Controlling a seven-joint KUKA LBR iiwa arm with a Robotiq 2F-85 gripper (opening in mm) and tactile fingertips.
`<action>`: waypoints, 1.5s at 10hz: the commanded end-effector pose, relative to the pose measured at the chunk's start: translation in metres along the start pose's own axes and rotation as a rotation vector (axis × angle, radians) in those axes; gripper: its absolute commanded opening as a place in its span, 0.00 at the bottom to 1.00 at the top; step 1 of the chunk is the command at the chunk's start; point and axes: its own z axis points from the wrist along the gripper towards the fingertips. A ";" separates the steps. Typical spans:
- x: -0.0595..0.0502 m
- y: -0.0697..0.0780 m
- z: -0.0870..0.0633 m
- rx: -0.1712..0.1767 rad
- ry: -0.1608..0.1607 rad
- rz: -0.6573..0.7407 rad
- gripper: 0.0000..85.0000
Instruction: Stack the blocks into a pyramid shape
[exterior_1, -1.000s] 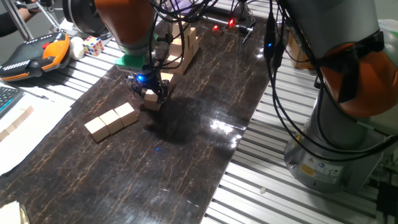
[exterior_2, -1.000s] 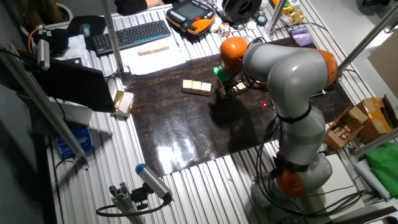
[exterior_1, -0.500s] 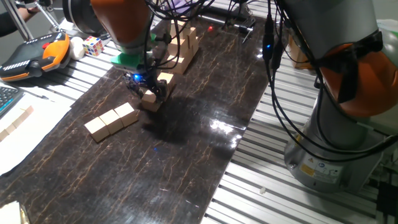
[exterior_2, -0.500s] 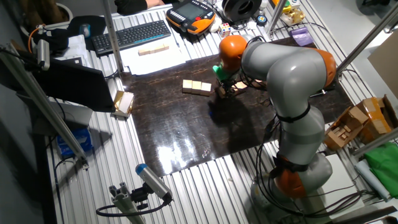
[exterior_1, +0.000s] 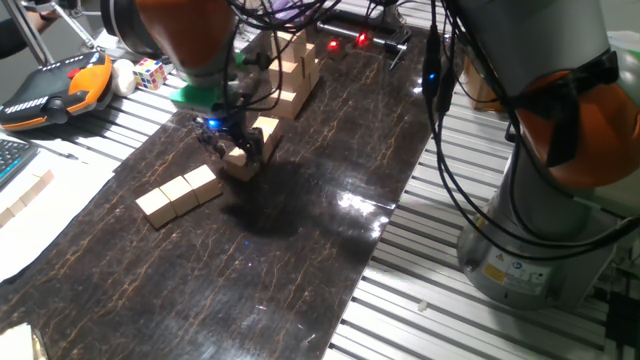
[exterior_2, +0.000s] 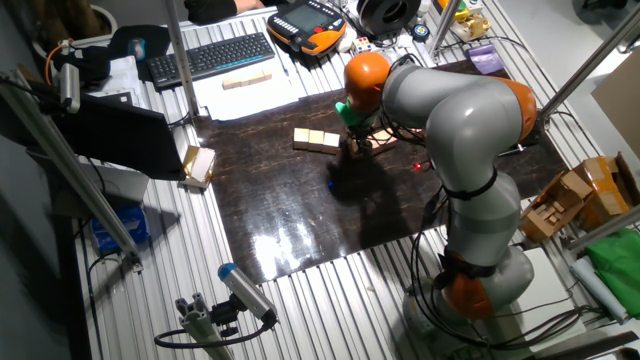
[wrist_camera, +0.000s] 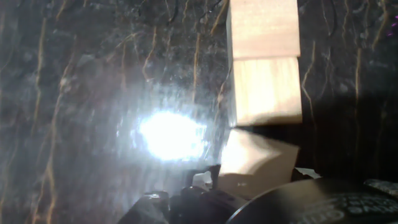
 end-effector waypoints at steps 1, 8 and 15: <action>0.005 0.001 -0.005 -0.001 -0.003 -0.011 0.78; 0.010 -0.002 -0.006 0.008 0.028 -0.126 0.78; 0.008 -0.012 -0.004 -0.030 0.084 -0.118 0.45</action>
